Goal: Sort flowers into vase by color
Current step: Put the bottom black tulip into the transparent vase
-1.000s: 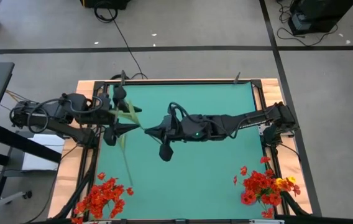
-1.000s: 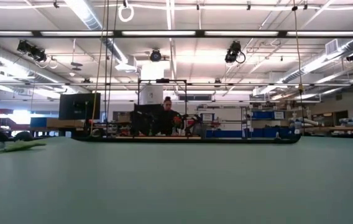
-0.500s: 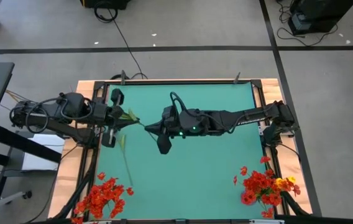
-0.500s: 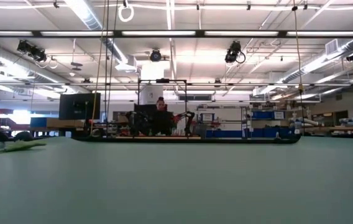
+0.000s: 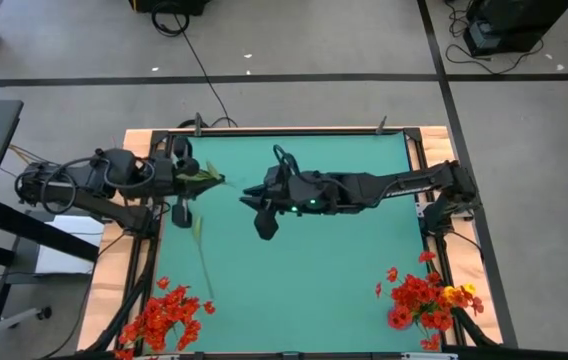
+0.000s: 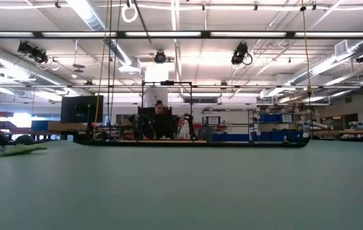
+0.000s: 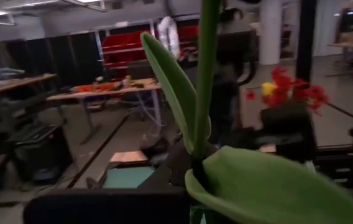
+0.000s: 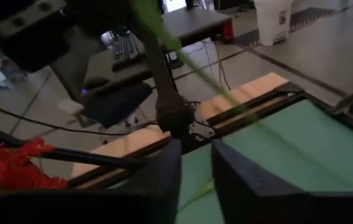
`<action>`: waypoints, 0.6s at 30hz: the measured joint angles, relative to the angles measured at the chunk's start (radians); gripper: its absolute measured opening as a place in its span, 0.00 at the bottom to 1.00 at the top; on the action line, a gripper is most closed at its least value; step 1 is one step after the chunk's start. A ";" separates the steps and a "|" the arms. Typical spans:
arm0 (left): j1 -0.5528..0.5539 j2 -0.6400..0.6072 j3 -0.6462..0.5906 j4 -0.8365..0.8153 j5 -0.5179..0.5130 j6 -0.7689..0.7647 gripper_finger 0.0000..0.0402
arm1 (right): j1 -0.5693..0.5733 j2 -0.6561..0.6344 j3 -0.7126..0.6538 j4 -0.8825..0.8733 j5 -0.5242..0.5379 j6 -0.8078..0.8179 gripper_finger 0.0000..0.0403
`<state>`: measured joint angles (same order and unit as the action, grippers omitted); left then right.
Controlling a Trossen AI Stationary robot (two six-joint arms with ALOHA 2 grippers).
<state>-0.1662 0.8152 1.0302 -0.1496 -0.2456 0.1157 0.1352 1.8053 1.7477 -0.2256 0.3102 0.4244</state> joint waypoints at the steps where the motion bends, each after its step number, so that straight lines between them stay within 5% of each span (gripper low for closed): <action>1: 0.002 -0.002 0.000 -0.007 -0.003 -0.005 0.05 | 0.001 -0.013 0.000 -0.020 0.013 -0.006 0.29; 7: 0.049 0.001 0.000 -0.095 -0.016 -0.071 0.05 | -0.007 -0.128 0.000 -0.165 0.058 -0.070 0.46; 12: 0.081 0.001 0.000 -0.173 -0.018 -0.125 0.05 | -0.024 -0.249 -0.003 -0.372 0.070 -0.127 0.45; 18: 0.105 0.000 0.000 -0.227 -0.017 -0.165 0.05 | -0.040 -0.423 -0.120 -0.427 0.061 -0.166 0.42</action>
<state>-0.0616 0.8156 1.0302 -0.3770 -0.2626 -0.0491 0.0948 1.3823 1.6280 -0.6530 0.3712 0.2587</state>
